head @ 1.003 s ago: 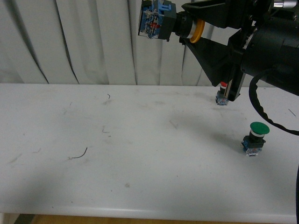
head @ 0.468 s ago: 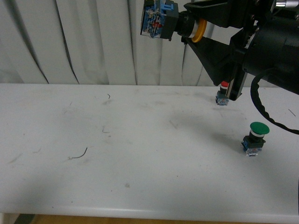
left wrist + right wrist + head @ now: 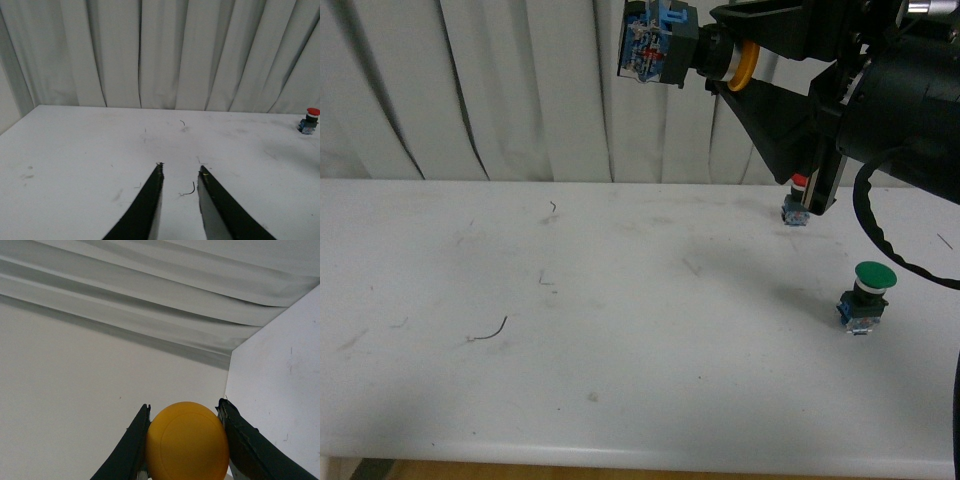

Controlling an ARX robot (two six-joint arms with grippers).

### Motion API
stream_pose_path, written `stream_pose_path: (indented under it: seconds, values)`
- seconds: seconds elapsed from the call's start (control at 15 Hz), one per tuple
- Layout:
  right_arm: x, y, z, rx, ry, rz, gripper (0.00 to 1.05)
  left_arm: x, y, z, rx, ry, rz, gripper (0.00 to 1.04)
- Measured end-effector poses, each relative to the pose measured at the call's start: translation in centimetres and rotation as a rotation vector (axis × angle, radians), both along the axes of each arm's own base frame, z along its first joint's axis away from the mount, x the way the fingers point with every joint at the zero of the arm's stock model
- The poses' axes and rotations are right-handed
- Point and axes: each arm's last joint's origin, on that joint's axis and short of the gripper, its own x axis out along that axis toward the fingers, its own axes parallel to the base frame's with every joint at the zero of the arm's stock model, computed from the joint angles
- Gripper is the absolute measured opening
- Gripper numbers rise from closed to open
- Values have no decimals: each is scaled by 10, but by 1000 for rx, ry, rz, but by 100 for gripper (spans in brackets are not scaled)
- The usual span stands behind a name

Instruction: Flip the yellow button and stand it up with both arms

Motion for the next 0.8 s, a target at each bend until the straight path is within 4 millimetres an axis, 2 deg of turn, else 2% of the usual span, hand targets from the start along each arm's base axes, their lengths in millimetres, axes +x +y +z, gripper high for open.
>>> stream_pose_path:
  seconds: [0.27,0.4,0.47,0.6,0.8]
  values:
    - [0,-1,5,-81,-104,-64,36,0,0,0,0,0,0,77]
    - [10,-13,21,-218,-181,-220,36,0,0,0,0,0,0,97]
    - [19,-27,27,-392,-185,-363,36,0,0,0,1,0,0,97]
    - [37,-60,16,-814,-98,-552,36,0,0,0,1,0,0,98]
    - [56,-95,11,-1155,-84,-700,36,0,0,0,1,0,0,98]
